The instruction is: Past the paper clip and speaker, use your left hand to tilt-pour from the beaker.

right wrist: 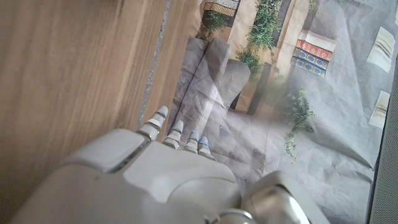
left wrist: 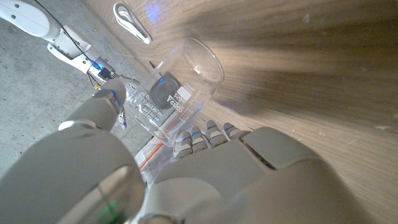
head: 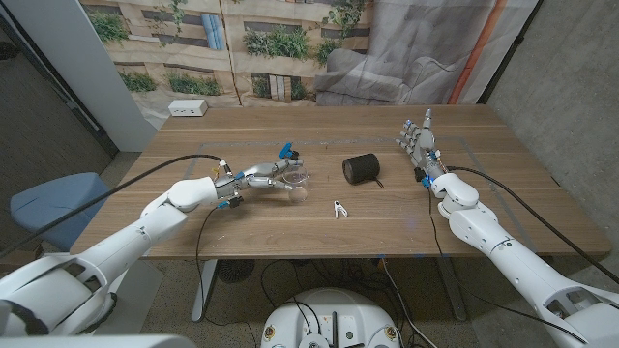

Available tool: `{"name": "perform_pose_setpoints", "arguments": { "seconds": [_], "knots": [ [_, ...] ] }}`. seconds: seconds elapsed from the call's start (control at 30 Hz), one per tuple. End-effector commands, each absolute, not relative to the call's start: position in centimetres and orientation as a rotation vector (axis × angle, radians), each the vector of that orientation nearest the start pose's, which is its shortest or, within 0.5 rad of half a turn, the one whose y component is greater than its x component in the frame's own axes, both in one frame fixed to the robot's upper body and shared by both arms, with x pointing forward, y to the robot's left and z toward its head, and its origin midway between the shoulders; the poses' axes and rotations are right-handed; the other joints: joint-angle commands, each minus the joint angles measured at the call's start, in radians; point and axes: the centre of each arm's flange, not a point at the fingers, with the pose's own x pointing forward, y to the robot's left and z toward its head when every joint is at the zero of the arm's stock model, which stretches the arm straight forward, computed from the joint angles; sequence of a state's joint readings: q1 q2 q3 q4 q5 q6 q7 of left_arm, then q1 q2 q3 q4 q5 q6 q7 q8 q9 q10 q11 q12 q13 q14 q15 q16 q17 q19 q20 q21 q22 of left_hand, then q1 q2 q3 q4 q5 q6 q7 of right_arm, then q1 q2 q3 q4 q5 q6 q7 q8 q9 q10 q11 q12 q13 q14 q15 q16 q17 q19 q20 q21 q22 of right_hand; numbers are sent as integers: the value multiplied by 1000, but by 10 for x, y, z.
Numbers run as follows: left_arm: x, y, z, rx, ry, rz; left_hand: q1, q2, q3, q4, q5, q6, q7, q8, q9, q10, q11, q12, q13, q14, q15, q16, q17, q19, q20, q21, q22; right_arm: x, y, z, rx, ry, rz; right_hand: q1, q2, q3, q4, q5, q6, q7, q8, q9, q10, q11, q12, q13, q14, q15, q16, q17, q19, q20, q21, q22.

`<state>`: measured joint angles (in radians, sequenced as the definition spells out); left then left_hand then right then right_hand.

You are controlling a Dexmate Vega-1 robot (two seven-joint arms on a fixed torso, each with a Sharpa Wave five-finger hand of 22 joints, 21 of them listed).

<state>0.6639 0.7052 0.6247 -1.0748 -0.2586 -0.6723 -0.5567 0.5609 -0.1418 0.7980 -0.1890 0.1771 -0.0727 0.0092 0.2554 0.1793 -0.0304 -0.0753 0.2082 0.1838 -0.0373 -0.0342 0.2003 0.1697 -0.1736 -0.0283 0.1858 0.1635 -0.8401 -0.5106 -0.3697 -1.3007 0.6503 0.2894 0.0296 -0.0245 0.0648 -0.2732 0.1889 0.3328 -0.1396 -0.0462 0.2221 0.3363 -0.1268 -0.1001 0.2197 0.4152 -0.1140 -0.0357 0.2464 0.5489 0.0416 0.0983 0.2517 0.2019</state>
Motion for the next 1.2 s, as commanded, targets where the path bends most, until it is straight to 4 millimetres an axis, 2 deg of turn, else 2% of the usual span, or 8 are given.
{"name": "perform_pose_setpoints", "arguments": {
  "seconds": [0.03, 0.43, 0.5, 0.67, 1.07, 1.13, 1.2],
  "knots": [
    [636, 269, -63, 817, -609, -757, 22, -4, 0, 0, 1, 24, -2, 14, 6, 23, -8, 10, 5, 31, -36, 6, 2, -35, -7, 9, 3, 653, -290, -27, 42, -593, 207, 3, 87, -7, 0, 6, -7, -3, 5, 1, -9, 3, 6, 5, -5, -20, 3, 6, 1, 6, 7, 5],
    [638, 257, -68, 787, -625, -770, 90, -11, -3, -2, -1, 96, 0, 47, 10, 110, -24, 24, 9, 124, -51, 11, 3, 16, -21, 8, 2, 653, -290, -27, 42, -593, 207, 3, 87, -7, 0, 6, -7, -3, 5, 1, -9, 3, 6, 5, -5, -20, 3, 6, 1, 6, 7, 5],
    [639, 255, -68, 779, -630, -763, 116, -15, -7, -2, -1, 120, -1, 60, 12, 141, -33, 28, 12, 159, -58, 14, 4, 29, -24, 6, 2, 653, -290, -27, 42, -593, 207, 3, 87, -7, 0, 6, -7, -3, 5, 1, -9, 3, 6, 5, -5, -20, 3, 6, 1, 6, 7, 5],
    [640, 252, -70, 763, -638, -749, 162, -19, -16, -3, -1, 168, 2, 85, 15, 188, -31, 34, 16, 224, -70, 21, 5, 58, -31, 7, 2, 653, -290, -27, 42, -593, 207, 3, 87, -7, 0, 6, -7, -3, 5, 1, -9, 3, 6, 5, -5, -20, 3, 6, 1, 6, 7, 5],
    [643, 256, -76, 734, -643, -685, 281, -19, -51, -2, 3, 253, -5, 152, 33, 302, -47, 56, 37, 362, -103, 40, 13, 118, -58, 6, 2, 653, -290, -27, 42, -593, 206, 3, 87, -7, 0, 6, -7, -3, 5, 1, -9, 3, 6, 5, -5, -20, 3, 6, 1, 6, 7, 5],
    [642, 256, -78, 726, -653, -664, 310, -19, -67, -1, 3, 282, -11, 175, 39, 337, -54, 65, 44, 397, -119, 49, 16, 147, -67, 10, 2, 653, -290, -27, 42, -593, 207, 3, 87, -7, 0, 6, -7, -3, 5, 1, -9, 3, 6, 5, -5, -20, 3, 6, 1, 6, 7, 5],
    [643, 256, -80, 717, -650, -656, 327, -20, -79, -1, 3, 297, -11, 188, 42, 363, -56, 73, 49, 416, -117, 53, 18, 161, -70, 10, 2, 653, -290, -27, 42, -593, 207, 3, 87, -7, 0, 6, -7, -3, 5, 1, -9, 3, 6, 5, -5, -20, 3, 6, 1, 6, 7, 5]
  ]
}}
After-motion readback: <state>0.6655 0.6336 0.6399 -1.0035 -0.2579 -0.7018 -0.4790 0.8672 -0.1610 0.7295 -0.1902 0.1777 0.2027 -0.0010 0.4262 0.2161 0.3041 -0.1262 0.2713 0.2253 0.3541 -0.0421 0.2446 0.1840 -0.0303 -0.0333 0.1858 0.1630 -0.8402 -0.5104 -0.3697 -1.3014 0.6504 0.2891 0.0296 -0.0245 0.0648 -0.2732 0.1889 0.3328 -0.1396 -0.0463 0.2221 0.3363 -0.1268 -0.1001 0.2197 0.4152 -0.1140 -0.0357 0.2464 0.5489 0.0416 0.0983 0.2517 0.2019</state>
